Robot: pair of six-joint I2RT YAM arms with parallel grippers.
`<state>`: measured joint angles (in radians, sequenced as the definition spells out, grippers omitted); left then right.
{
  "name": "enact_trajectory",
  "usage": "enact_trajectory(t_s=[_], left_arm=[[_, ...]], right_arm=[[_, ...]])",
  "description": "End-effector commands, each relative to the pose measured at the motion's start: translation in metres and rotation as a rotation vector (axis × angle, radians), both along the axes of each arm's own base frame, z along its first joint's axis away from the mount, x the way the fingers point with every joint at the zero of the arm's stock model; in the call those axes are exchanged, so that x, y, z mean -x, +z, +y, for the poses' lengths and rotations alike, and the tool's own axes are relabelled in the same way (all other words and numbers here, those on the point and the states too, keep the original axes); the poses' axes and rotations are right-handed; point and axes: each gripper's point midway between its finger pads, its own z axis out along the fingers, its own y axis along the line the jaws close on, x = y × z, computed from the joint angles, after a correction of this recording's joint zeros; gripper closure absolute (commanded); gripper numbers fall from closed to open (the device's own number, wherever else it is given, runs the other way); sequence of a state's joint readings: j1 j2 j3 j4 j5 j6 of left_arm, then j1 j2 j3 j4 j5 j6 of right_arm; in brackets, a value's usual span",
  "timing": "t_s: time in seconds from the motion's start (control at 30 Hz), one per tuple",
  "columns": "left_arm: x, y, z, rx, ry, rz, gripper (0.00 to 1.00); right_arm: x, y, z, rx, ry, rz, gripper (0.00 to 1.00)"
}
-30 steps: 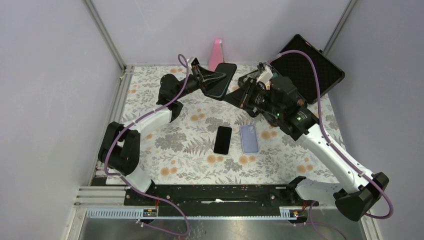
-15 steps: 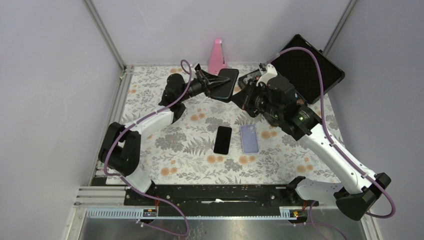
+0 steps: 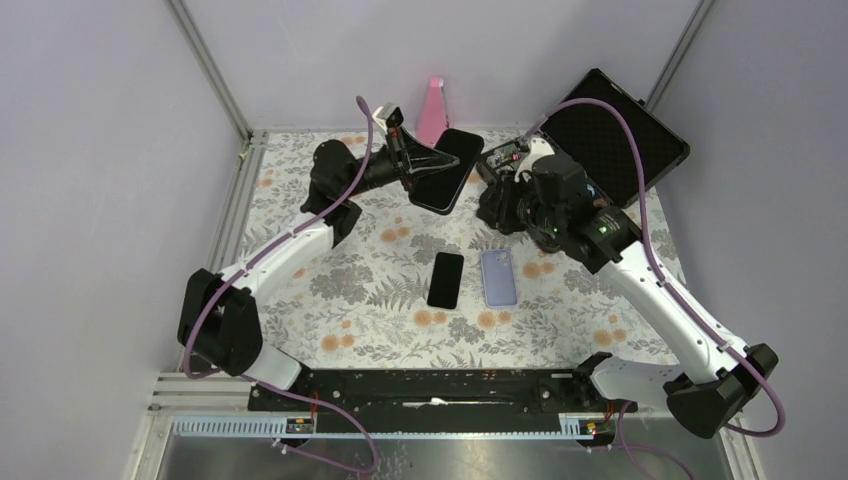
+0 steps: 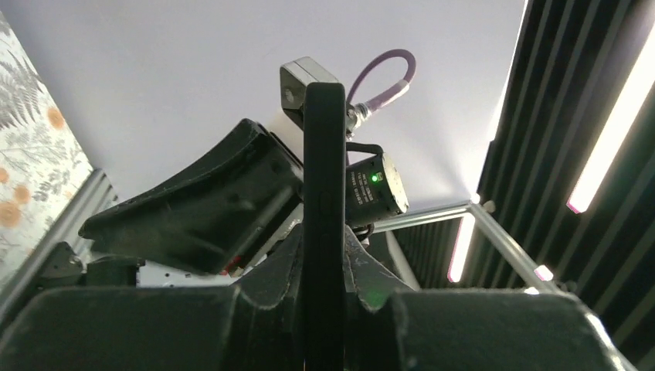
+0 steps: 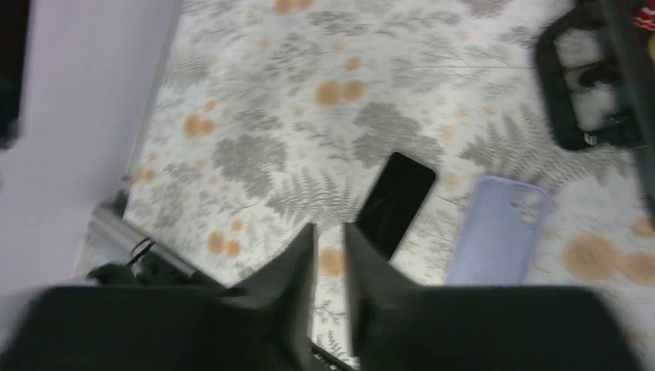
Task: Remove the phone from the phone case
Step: Remove the phone case from the phone.
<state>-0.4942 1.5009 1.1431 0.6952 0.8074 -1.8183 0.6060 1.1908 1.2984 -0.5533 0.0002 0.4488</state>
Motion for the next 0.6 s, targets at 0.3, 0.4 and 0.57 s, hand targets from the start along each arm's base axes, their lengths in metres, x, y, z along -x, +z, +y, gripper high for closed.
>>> enact_trajectory(t_s=[0.3,0.4,0.57], left_arm=[[0.009,0.043,0.009,-0.045,0.072,-0.257,1.00],[0.011,0.042,0.010,-0.052,0.068,-0.257,0.98],[0.020,0.046,0.012,-0.053,0.055,-0.281,0.97]], right_arm=[[0.069,0.113,0.072,-0.815,0.409,-0.102,0.09],[0.065,0.128,0.074,-0.908,0.405,-0.128,0.08],[0.042,0.130,0.062,-0.923,0.242,-0.150,0.14]])
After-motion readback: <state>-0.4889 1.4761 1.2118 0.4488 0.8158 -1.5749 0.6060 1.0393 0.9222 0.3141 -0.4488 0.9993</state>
